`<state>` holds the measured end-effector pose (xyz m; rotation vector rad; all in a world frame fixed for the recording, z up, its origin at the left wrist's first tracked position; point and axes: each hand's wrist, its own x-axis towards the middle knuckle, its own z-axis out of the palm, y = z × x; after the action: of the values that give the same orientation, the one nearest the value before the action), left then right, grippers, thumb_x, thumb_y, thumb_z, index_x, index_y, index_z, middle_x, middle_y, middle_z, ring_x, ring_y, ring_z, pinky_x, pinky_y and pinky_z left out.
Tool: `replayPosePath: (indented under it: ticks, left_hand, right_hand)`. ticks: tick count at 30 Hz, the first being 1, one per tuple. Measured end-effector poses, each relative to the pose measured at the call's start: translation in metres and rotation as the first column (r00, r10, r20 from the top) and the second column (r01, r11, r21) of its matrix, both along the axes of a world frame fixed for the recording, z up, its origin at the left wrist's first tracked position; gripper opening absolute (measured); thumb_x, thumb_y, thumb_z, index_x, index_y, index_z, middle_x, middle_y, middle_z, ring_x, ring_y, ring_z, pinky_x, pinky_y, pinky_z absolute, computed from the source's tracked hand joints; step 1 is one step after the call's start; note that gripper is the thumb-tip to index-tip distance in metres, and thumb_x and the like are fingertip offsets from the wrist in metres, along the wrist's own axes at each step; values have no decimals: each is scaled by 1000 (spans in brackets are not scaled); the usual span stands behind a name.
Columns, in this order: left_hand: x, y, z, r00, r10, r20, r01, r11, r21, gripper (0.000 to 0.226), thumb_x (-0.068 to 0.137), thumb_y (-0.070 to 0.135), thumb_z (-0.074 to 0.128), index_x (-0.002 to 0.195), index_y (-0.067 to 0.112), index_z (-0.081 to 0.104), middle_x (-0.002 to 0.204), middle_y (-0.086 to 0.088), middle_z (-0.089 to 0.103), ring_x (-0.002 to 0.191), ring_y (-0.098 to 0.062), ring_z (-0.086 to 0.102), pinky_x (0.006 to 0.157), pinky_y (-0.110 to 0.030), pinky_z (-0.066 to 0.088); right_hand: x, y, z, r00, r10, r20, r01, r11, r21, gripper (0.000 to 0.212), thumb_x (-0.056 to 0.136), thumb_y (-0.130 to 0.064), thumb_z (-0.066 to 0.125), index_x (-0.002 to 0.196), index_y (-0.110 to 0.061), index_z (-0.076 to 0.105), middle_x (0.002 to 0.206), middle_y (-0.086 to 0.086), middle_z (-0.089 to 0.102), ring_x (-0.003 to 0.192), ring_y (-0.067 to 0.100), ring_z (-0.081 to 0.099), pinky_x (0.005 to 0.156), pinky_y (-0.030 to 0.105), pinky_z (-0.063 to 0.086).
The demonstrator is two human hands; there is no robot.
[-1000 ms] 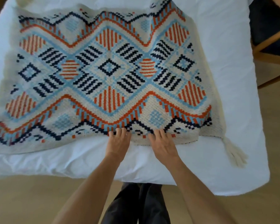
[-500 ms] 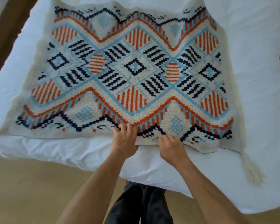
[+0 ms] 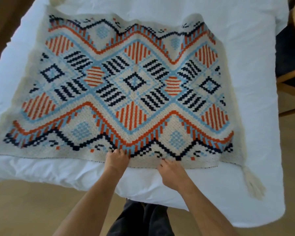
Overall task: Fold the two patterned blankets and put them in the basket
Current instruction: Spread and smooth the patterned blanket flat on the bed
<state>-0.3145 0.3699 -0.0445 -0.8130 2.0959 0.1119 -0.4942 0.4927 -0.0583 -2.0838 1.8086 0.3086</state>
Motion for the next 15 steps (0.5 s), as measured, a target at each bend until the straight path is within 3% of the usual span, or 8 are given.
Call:
replayPosePath:
  ticks: [2, 5, 9, 15]
  left_hand:
    - [-8, -1, 1, 1000, 3, 11, -3, 1000, 5, 43, 90, 15, 58, 130, 8, 46, 125, -9, 51, 111, -24, 51, 91, -37, 49]
    - [-35, 0, 7, 995, 21, -101, -19, 1000, 24, 42, 90, 17, 53, 130, 10, 43, 126, -9, 48, 112, -24, 49, 87, -34, 45]
    - [-95, 11, 10, 962, 2, -273, 18, 997, 72, 40, 90, 17, 49, 130, 13, 41, 124, -8, 47, 109, -24, 47, 81, -33, 41]
    - [-177, 50, -2, 921, -109, -373, 158, 982, 102, 41, 91, 18, 46, 131, 11, 38, 126, -10, 43, 110, -26, 45, 89, -38, 42]
  right_hand:
    - [-10, 4, 5, 998, -54, -24, 54, 999, -4, 28, 54, -2, 72, 81, -9, 69, 75, 5, 65, 64, 18, 60, 51, 26, 49]
    - [-44, 4, 20, 984, -155, -90, 150, 987, -56, 34, 42, -3, 77, 72, -13, 64, 66, 3, 58, 56, 17, 55, 45, 26, 45]
    - [-109, 18, 35, 924, -310, -225, 297, 950, -92, 32, 48, 0, 76, 75, -9, 62, 72, 8, 58, 64, 24, 58, 48, 31, 47]
    - [-184, 59, 30, 816, -442, -372, 476, 879, -1, 47, 40, 0, 81, 83, -4, 64, 84, 15, 61, 73, 31, 60, 54, 39, 50]
